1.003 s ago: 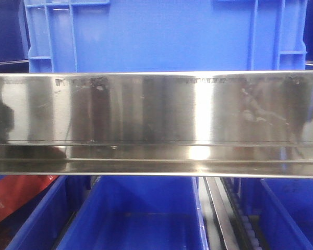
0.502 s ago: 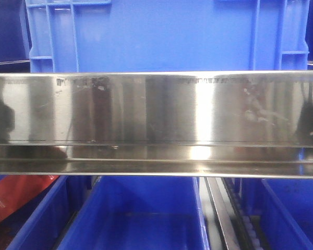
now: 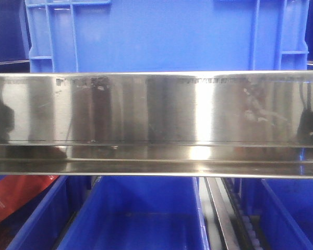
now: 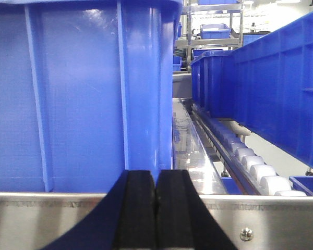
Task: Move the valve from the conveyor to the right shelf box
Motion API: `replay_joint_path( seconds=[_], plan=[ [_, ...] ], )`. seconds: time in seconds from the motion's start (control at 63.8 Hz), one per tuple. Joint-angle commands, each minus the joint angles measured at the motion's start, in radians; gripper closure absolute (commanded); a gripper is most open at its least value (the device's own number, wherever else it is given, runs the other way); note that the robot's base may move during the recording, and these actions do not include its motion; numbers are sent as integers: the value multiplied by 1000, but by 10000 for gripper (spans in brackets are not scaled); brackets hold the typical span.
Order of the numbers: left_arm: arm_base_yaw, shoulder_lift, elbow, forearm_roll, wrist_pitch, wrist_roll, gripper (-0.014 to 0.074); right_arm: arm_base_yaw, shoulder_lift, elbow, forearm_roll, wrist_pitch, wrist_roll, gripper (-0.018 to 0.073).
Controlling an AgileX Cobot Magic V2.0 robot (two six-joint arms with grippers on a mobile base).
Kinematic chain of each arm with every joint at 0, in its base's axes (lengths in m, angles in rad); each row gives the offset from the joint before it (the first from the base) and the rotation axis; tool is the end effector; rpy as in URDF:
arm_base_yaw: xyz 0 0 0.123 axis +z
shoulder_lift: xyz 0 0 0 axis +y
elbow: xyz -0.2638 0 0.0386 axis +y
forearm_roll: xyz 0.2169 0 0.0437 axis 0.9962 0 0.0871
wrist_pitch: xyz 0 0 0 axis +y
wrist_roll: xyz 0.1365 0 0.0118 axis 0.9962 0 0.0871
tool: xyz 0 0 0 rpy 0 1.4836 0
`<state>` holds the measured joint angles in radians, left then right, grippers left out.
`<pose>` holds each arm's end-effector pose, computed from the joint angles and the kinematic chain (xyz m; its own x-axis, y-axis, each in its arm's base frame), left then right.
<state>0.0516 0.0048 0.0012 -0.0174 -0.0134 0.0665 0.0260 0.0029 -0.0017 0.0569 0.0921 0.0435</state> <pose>0.0898 0.0047 0.2181 0.0917 0.0539 -0.9943 -0.0564 0.9972 0.0488 0.0902 0.0031 0.2049 -0.0090 0.0998 -0.9950 -0.0305 0.9945 0.1000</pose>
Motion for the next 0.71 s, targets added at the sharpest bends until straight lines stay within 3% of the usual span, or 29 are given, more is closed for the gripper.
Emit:
replay_joint_path(
  seconds=[0.0, 0.69],
  plan=[
    [1, -5, -1, -1, -22, -8, 707, -6, -3, 2, -9, -26, 1, 722],
    [1, -5, -1, -1, -22, -8, 707, -6, -3, 2, -9, -26, 1, 722]
  ],
)
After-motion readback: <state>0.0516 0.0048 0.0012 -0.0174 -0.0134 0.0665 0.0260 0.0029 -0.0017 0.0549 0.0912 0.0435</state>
